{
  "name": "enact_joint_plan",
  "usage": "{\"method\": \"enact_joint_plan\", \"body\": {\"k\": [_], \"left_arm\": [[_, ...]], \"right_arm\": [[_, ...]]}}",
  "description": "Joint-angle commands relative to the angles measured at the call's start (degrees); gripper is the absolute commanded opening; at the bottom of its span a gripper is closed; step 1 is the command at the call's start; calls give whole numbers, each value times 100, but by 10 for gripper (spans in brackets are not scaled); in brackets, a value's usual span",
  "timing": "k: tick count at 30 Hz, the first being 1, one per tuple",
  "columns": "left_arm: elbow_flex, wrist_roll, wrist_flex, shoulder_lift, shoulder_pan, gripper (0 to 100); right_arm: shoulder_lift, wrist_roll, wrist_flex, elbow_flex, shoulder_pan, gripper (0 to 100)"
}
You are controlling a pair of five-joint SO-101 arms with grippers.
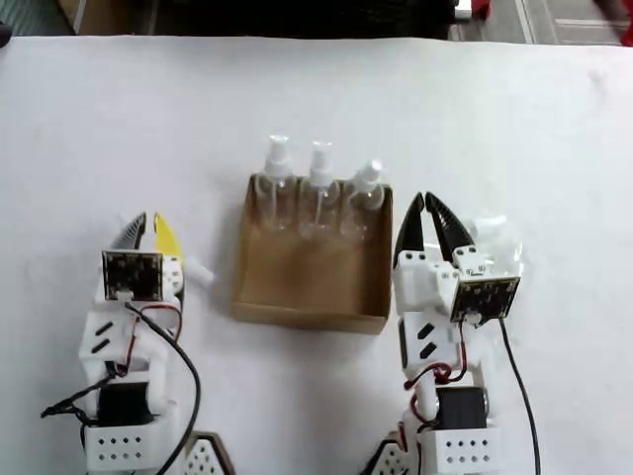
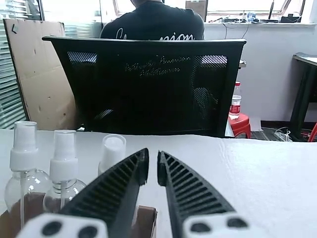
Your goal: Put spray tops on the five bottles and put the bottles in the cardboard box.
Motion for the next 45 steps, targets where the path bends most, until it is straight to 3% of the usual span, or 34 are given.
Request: {"method": "enact_joint_plan", "body": {"k": [1, 35, 41, 45], "left_arm": [[-18, 62, 18, -92, -4, 54], [-18, 62, 88, -84, 4, 54], [-18, 62, 97, -84, 4, 54], [-18, 62, 88, -84, 4, 54]], "right_arm": [[-40, 62, 13, 44, 31, 25], [-40, 62, 57, -79, 48, 25], [-22, -35, 57, -519, 1024, 20], [-22, -949, 268, -976, 1842, 19]]}}
